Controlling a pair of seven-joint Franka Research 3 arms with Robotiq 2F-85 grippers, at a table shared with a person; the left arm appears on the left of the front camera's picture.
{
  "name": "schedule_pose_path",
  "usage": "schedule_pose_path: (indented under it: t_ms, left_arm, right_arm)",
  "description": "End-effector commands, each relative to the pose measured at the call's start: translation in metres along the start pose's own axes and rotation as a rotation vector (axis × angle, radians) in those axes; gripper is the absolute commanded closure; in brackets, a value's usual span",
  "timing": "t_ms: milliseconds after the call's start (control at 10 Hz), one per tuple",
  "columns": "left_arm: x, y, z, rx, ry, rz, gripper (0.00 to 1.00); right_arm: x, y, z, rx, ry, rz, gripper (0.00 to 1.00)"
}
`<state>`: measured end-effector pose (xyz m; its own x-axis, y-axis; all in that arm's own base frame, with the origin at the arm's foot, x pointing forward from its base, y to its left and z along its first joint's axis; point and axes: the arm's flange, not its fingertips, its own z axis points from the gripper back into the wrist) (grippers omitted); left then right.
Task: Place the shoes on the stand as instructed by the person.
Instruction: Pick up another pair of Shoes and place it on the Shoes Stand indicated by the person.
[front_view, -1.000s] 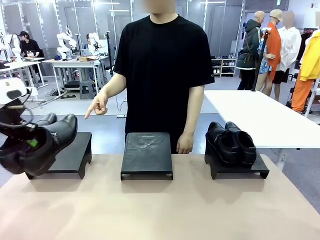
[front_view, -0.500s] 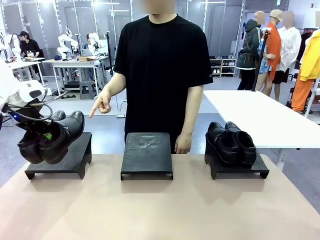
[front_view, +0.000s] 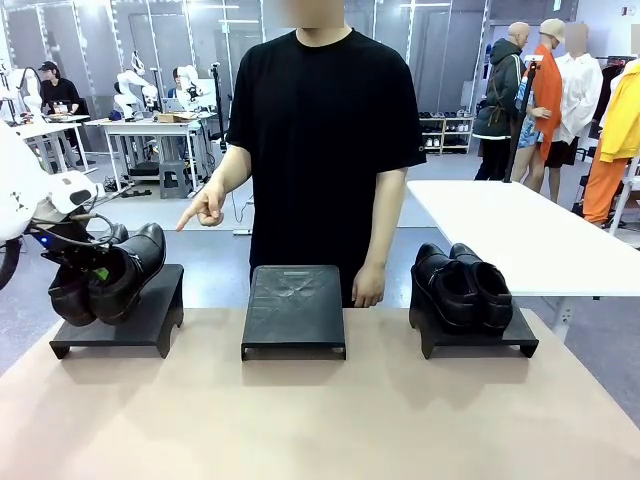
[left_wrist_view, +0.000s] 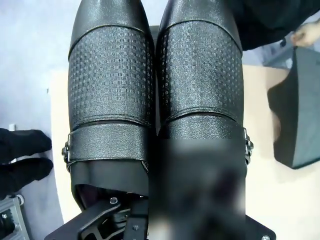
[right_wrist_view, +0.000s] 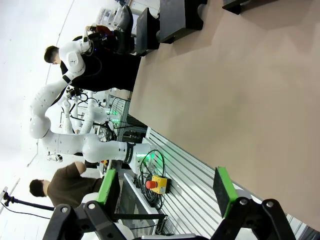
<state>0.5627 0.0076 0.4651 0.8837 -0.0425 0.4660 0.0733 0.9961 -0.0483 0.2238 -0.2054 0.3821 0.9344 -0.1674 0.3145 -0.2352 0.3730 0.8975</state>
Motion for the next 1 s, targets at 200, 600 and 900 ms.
schedule_pose_path:
  t_ms: [200, 600, 900]
  left_arm:
    - [0.024, 0.008, -0.022, -0.023, -0.033, -0.002, 0.92]
    - [0.025, 0.009, -0.037, -0.001, -0.023, -0.018, 0.92]
    - [0.027, 0.007, -0.044, -0.02, -0.024, -0.015, 0.92]
  right_arm:
    - [-0.001, 0.002, 0.001, 0.009, -0.001, 0.013, 0.04]
    - [-0.001, 0.002, 0.001, 0.009, -0.001, 0.013, 0.04]
    - [-0.001, 0.002, 0.001, 0.009, -0.001, 0.013, 0.04]
